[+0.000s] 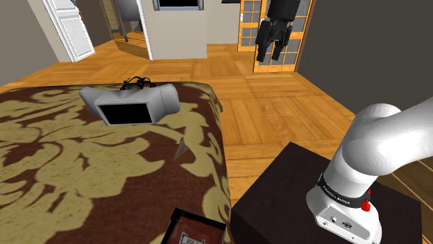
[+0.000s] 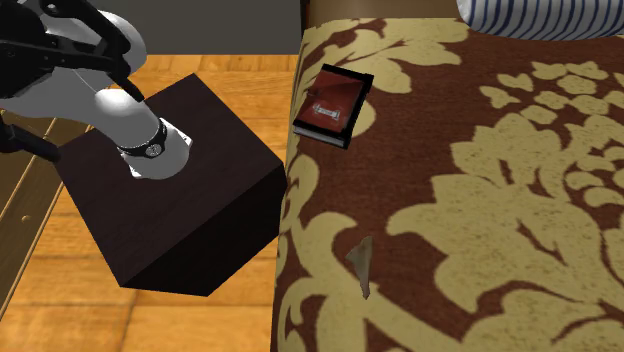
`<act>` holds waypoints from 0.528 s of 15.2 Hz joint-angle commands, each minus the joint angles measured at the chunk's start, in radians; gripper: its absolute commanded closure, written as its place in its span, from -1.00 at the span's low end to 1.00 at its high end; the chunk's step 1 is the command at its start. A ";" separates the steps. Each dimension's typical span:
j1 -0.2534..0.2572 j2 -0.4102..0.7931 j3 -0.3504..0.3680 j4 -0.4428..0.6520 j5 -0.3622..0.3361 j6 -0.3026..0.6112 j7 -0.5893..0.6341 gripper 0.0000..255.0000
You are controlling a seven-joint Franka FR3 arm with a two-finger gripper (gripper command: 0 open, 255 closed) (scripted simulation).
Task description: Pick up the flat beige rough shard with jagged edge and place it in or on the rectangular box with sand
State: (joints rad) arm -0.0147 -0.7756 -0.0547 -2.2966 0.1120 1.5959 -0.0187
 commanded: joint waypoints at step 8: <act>0.008 0.133 0.104 -0.079 0.041 0.212 0.125 -1.00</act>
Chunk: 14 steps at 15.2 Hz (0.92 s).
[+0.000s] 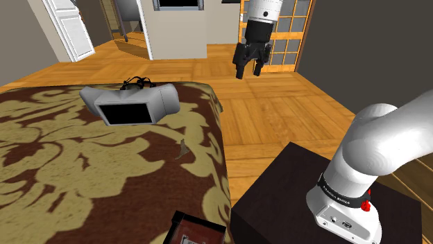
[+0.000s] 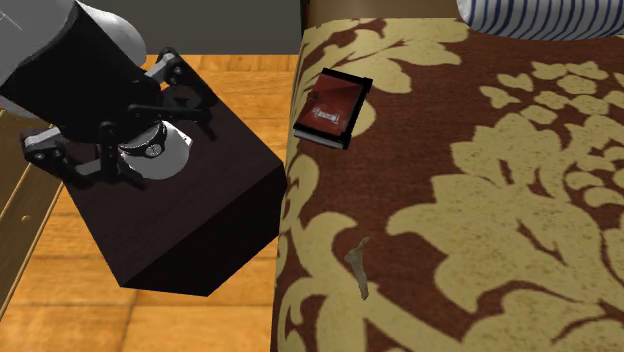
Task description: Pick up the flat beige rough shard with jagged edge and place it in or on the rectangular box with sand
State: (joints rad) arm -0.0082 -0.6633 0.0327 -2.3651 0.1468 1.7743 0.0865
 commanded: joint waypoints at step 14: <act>0.001 0.472 0.192 0.044 -0.017 0.418 0.294 -1.00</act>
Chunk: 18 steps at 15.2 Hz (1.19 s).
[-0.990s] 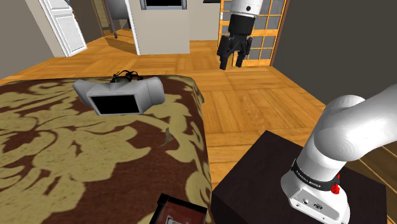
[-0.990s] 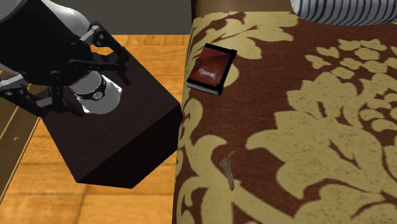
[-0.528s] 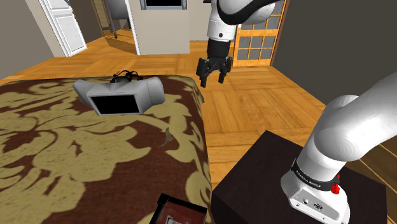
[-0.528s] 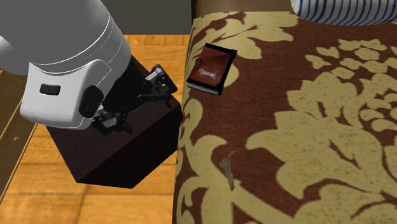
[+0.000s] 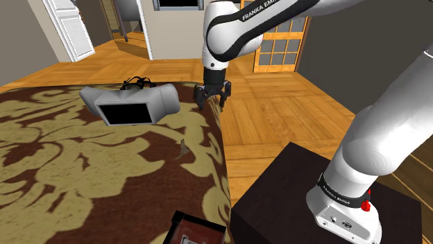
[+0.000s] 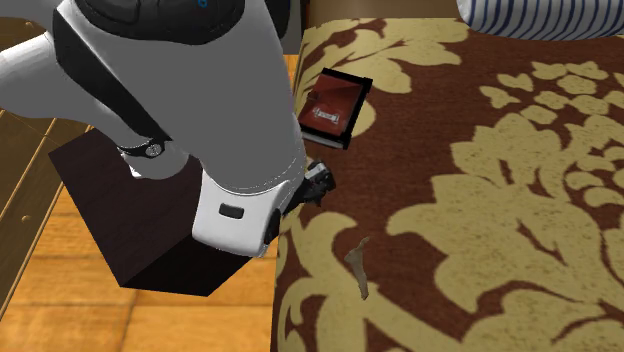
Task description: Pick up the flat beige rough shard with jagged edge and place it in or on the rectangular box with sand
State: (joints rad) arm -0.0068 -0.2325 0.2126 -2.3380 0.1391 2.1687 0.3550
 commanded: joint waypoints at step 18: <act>0.106 0.762 -0.007 0.486 -0.262 0.213 0.423 -1.00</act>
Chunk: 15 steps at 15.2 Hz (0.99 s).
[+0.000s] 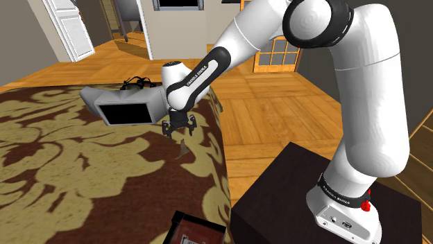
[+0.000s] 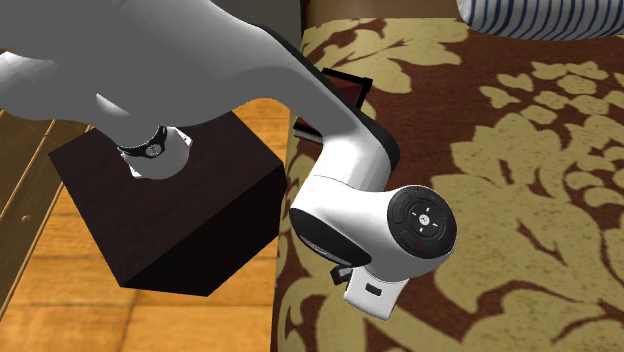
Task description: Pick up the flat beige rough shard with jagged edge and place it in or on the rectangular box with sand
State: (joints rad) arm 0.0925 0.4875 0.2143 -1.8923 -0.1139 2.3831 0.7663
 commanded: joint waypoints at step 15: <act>0.018 0.117 -0.023 0.044 -0.027 0.068 0.023 -1.00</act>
State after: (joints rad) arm 0.1107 0.6042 0.1910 -1.8480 -0.1406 2.4511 0.7889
